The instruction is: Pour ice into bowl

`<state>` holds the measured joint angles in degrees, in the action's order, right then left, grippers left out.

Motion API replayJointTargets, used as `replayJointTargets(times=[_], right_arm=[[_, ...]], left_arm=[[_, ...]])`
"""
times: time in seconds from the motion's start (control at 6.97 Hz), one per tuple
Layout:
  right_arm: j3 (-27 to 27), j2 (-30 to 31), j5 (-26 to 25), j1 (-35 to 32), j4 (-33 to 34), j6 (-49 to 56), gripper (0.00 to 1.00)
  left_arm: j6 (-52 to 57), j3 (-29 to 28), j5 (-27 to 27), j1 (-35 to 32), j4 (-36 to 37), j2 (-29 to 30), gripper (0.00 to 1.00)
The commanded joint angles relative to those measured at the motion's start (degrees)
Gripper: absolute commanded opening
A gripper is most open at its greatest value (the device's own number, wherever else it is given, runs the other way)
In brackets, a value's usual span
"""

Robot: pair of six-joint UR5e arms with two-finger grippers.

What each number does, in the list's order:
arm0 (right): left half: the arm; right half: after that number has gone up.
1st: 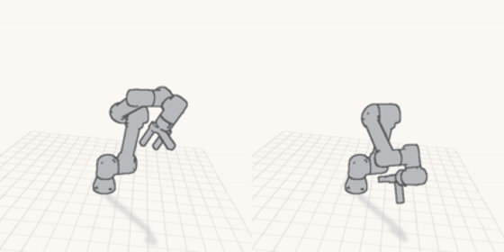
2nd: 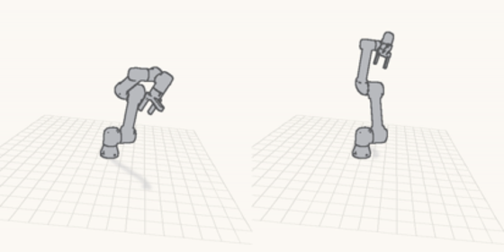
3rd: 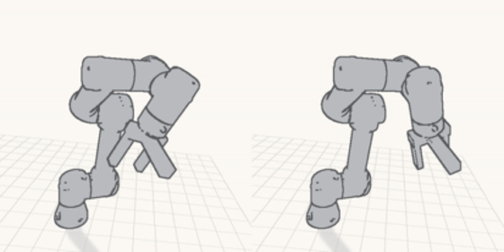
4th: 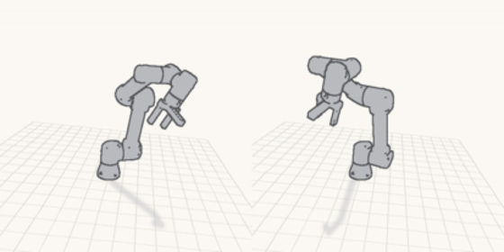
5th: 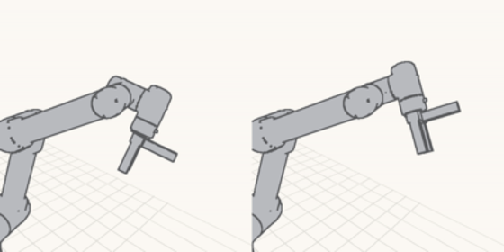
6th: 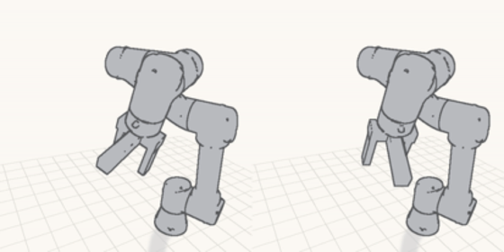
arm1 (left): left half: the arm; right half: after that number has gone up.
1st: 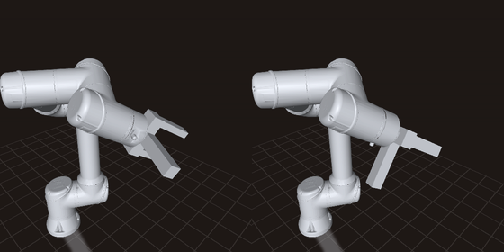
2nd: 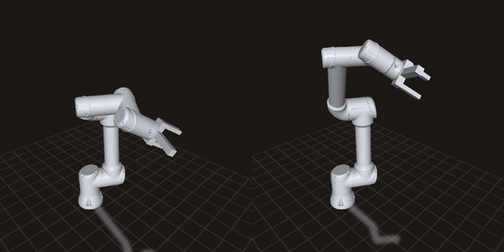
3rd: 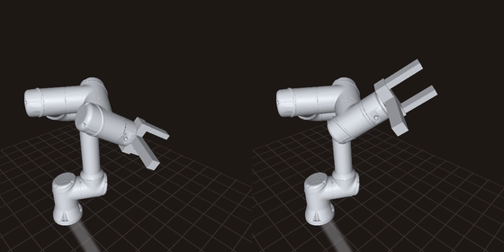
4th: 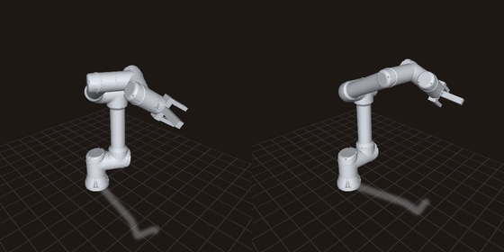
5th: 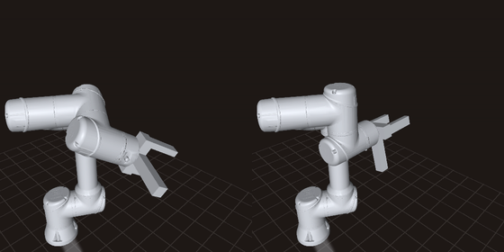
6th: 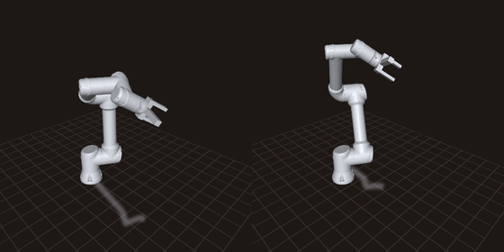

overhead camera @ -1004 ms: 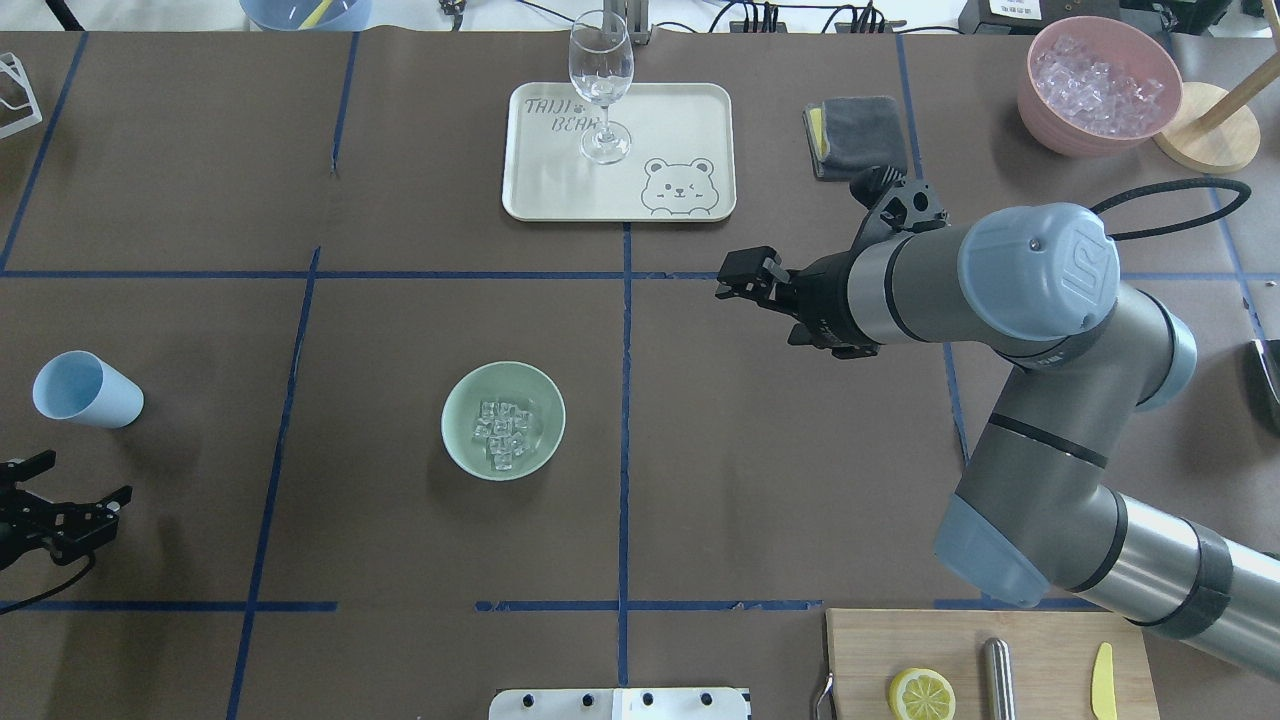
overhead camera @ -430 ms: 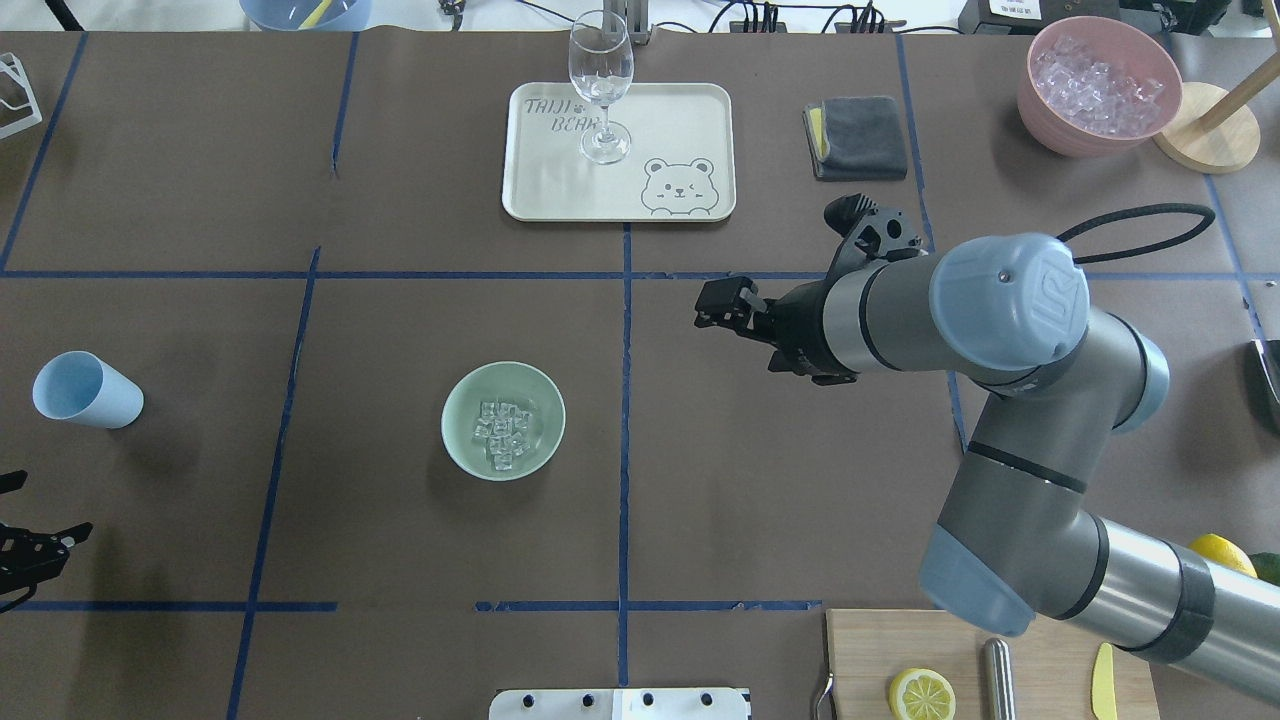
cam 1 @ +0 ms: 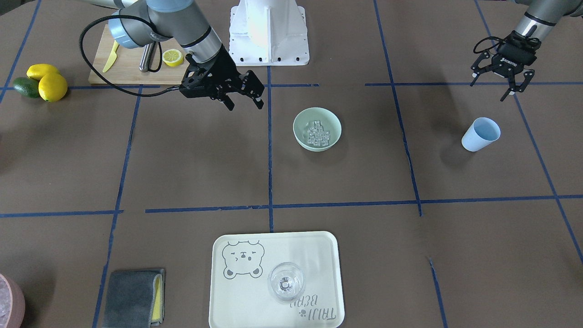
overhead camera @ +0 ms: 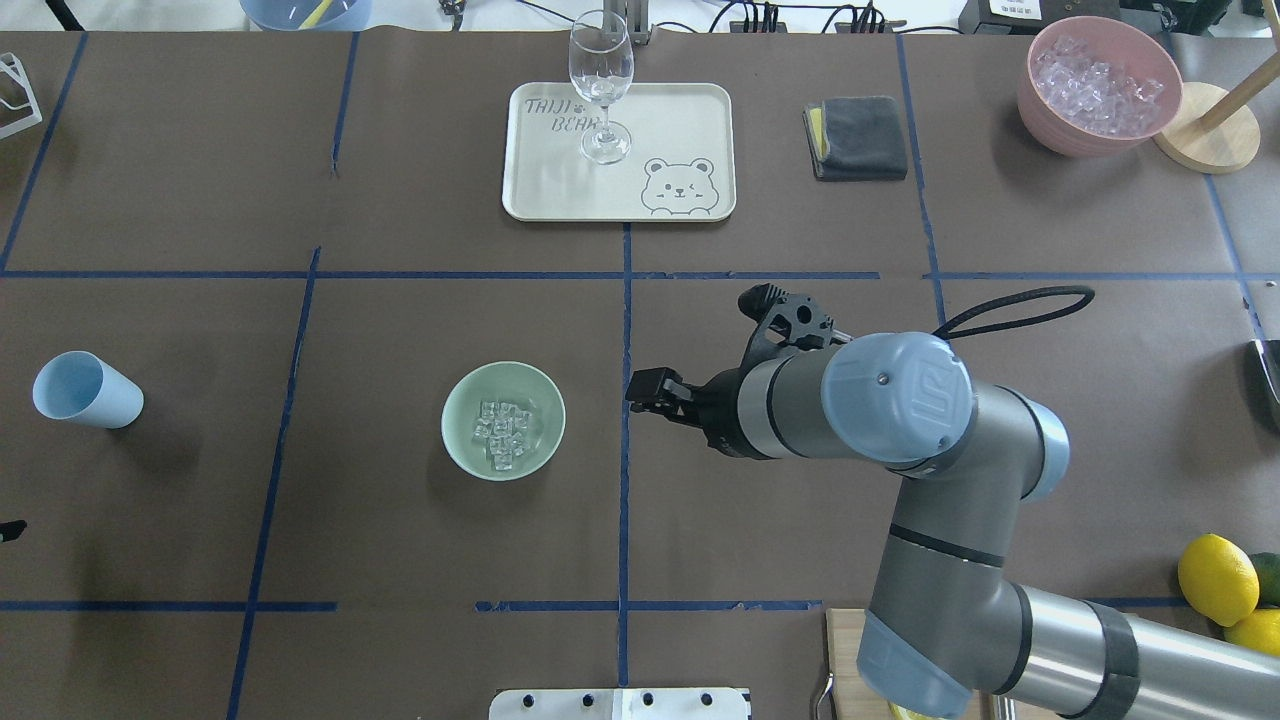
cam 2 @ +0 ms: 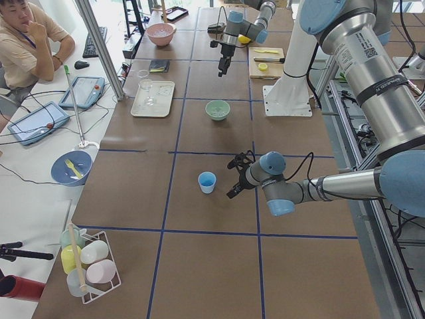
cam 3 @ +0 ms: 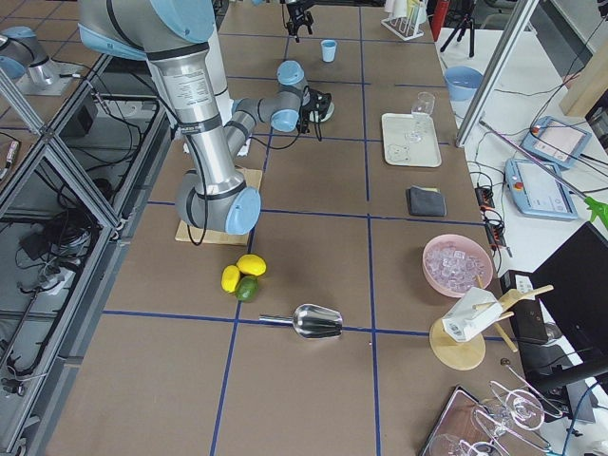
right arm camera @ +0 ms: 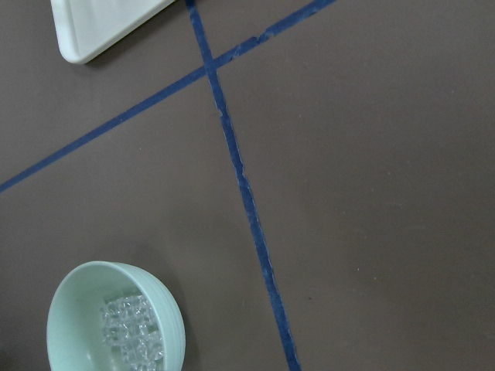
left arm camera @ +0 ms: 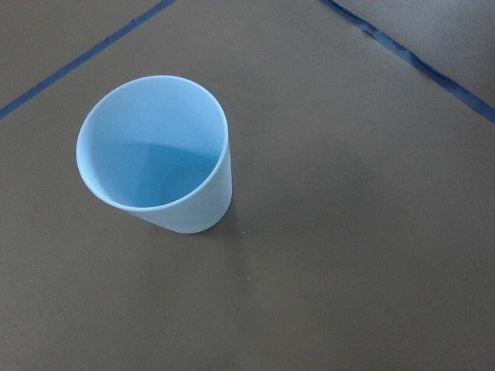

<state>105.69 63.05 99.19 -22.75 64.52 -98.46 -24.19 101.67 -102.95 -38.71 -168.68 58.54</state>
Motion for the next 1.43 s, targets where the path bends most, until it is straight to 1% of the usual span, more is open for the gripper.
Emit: replayJointTargets(times=[0.0, 0.14, 0.29, 0.43, 0.72, 0.86, 1.0, 1.15, 1.29], right_arm=[[-6.4, -6.2, -1.6, 2.1, 1.5, -0.9, 1.0], [-8.2, -9.2, -1.9, 2.7, 5.8, -0.5, 1.0], [-11.8, -12.0, -1.9, 2.8, 6.0, -0.6, 1.0], [-14.3, -14.2, -2.3, 2.8, 6.0, -0.7, 1.0], [-21.9, -18.2, -3.0, 3.8, 5.8, -0.4, 0.98], [-22.7, -18.4, -3.0, 3.9, 5.9, -0.3, 0.87], [-22.8, -18.4, -2.9, 3.9, 5.9, -0.2, 0.55], [-22.9, -18.5, -2.9, 3.9, 5.9, 0.2, 0.01], [-23.0, -18.8, -2.9, 3.9, 5.9, 1.0, 0.0]], left_arm=[[8.6, -0.7, -8.4, -11.8, 1.8, 1.7, 1.0], [9.5, -0.8, -11.7, -15.0, 2.7, 2.7, 1.0], [9.4, -1.2, -12.2, -16.6, 2.7, 2.9, 1.0], [9.4, -1.5, -12.1, -16.7, 2.7, 3.0, 1.0], [8.7, -1.6, -12.1, -16.7, 2.6, 3.2, 1.0], [8.7, -2.1, -11.7, -16.7, 2.6, 3.7, 1.0], [8.6, -2.3, -11.7, -16.7, 2.5, 3.9, 1.0], [8.6, -2.4, -11.7, -16.7, 2.5, 3.9, 1.0], [8.6, -2.4, -11.7, -16.7, 2.5, 3.9, 1.0]])
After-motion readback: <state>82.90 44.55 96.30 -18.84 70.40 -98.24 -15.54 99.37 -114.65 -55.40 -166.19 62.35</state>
